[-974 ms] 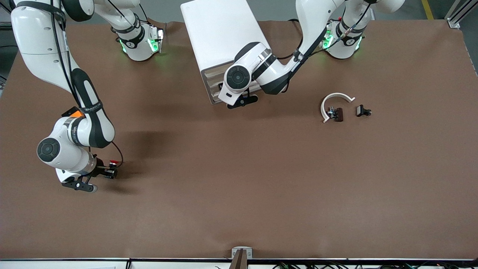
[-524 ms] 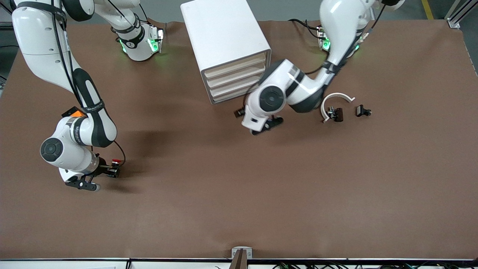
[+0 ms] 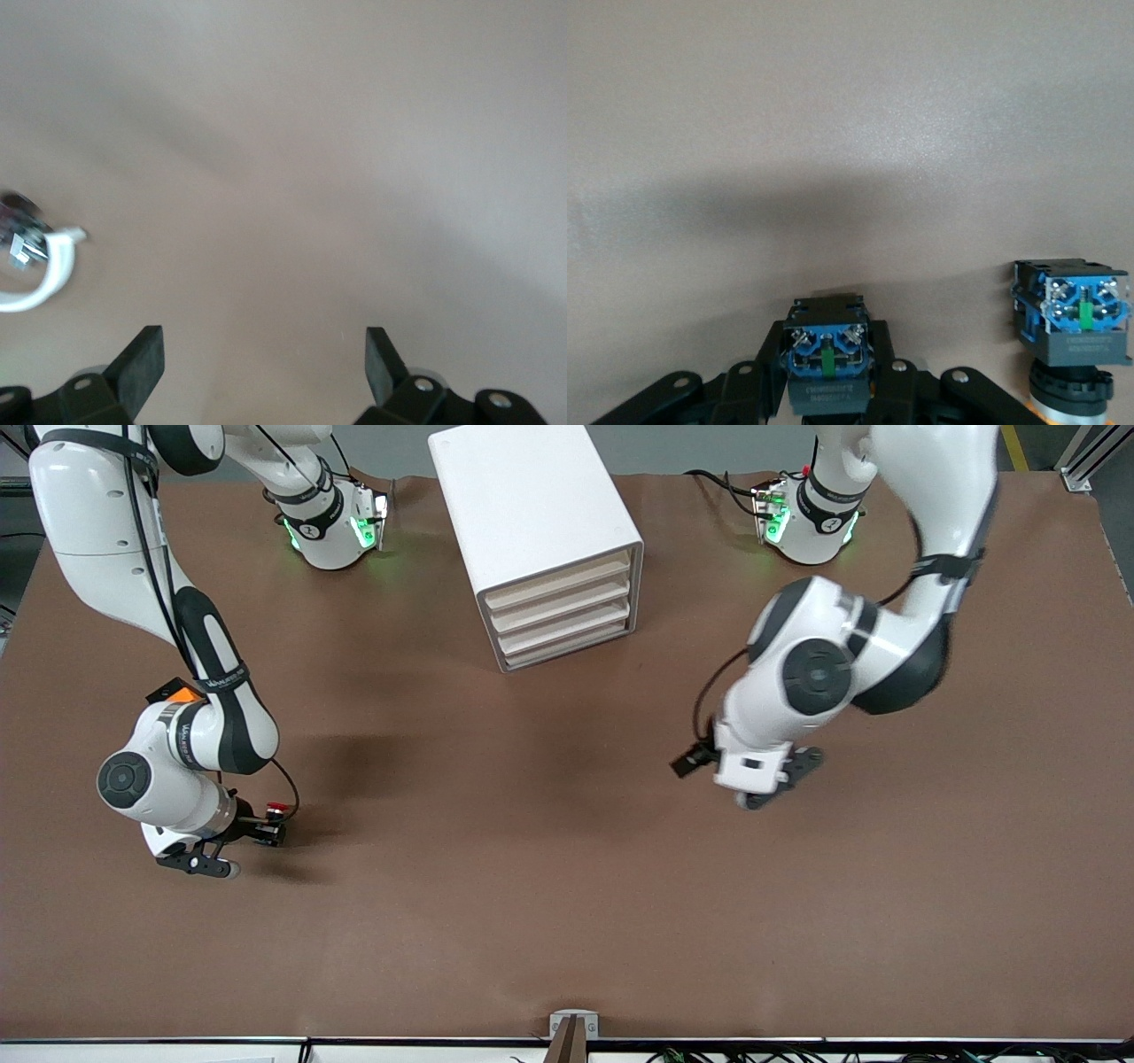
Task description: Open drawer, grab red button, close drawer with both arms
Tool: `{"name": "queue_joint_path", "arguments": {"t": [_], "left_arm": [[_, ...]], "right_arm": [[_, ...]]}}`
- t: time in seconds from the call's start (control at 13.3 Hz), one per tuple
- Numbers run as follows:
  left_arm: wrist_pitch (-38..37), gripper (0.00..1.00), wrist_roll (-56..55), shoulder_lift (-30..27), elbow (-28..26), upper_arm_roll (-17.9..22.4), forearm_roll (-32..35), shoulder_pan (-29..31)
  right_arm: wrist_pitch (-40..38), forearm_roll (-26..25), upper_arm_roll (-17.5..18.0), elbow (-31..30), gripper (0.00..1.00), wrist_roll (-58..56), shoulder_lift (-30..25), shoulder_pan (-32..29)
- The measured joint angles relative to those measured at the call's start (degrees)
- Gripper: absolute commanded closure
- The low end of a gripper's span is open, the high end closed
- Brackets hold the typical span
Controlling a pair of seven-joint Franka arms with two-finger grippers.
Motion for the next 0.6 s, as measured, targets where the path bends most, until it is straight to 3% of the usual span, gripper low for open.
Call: {"name": "queue_joint_path", "arguments": {"t": [0.45,0.52,0.6], "left_arm": [[-5.0,0.00,16.3,-6.2,0.3,0.2,0.8,9.4],[-7.1,0.00,19.6,-7.1,0.9,0.2,0.8,11.0],[-9.9,0.00,22.8,-7.9,2.1,0.2,0.8,12.5]], "right_arm": [[0.2,0.0,0.1,-0.2,1.00,0.0,0.1,0.0],[0.2,0.0,0.1,-0.2,0.95,0.0,0.2,0.0],[0.2,0.0,0.1,-0.2,0.74,0.0,0.2,0.0]]}}
